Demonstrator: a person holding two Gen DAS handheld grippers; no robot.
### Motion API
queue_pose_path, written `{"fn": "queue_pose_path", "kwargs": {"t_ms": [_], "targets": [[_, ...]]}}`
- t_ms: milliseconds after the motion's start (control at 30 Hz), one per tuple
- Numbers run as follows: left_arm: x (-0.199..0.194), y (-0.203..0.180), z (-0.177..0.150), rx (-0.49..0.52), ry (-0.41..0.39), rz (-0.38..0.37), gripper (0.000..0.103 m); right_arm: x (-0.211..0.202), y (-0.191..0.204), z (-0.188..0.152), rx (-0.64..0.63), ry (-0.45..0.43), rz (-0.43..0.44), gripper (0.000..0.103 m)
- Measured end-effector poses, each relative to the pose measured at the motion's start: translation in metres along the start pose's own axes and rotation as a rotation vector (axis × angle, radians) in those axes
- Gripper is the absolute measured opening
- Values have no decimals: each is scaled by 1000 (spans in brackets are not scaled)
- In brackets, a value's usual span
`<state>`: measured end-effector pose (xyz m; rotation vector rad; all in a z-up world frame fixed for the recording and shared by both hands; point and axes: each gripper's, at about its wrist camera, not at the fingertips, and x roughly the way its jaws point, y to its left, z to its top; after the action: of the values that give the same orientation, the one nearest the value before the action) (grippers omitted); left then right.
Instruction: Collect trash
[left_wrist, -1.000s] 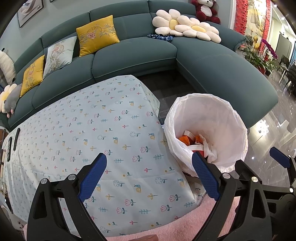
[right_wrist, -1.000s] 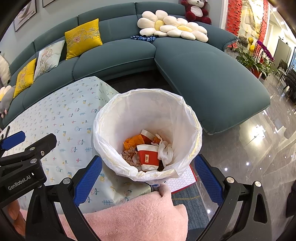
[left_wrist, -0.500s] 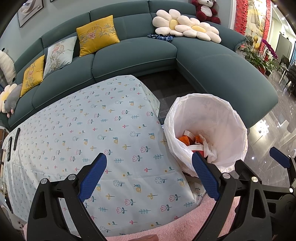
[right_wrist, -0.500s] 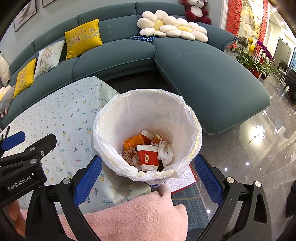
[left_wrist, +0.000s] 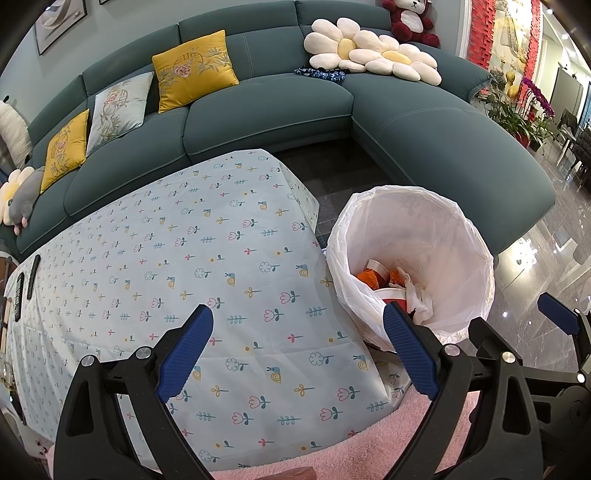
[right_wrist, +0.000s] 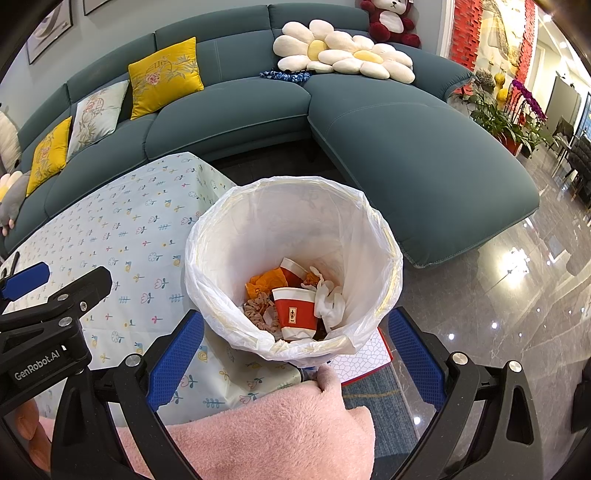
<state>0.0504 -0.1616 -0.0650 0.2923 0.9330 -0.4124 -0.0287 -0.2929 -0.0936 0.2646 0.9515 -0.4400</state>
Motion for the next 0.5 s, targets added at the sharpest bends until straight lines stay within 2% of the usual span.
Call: {"fn": "queue_pose_path", "kwargs": {"t_ms": [500], "targets": [[-2, -2, -2, 0, -12, 10, 89, 0, -1, 0, 0, 0, -2, 96]]}}
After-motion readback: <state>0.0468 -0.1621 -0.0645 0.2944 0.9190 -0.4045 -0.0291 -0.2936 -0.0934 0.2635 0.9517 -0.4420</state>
